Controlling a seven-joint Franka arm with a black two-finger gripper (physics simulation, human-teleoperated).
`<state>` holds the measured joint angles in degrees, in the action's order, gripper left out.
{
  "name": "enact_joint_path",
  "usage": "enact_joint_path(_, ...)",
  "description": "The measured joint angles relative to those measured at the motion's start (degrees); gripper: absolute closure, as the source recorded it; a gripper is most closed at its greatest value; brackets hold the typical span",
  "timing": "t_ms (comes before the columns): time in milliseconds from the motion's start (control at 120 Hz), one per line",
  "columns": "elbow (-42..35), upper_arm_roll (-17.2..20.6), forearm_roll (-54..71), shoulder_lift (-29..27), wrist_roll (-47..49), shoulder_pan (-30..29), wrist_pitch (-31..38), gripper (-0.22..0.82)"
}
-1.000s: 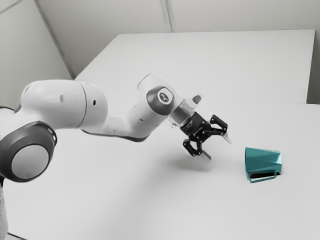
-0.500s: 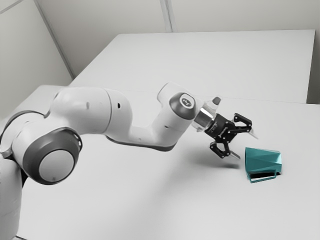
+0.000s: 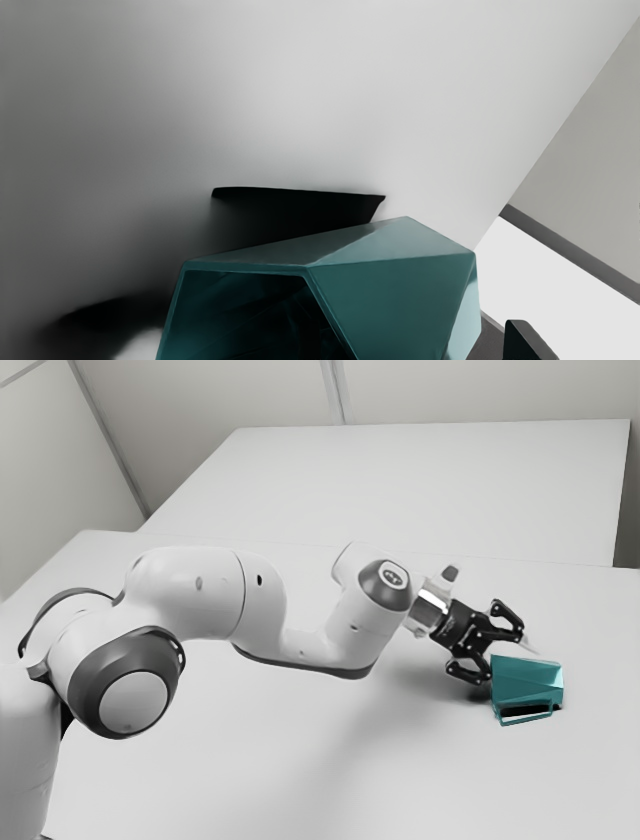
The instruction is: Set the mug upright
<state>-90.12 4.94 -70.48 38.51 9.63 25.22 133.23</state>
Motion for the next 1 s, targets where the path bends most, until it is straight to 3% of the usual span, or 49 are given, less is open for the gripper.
enact_joint_path(108,0.1,-0.25,0.14,-0.05,-0.01,0.01,0.15,0.52)
enact_joint_path(383,2.5,-0.2,0.2,-0.06,0.34,0.78,0.36,0.73)
enact_joint_path(633,2.88,-0.27,3.24,-2.21,0.97,0.97,0.68,0.76)
enact_joint_path(1000,-2.81,-3.71,43.82,-15.34,5.78,0.95,-0.79,0.78)
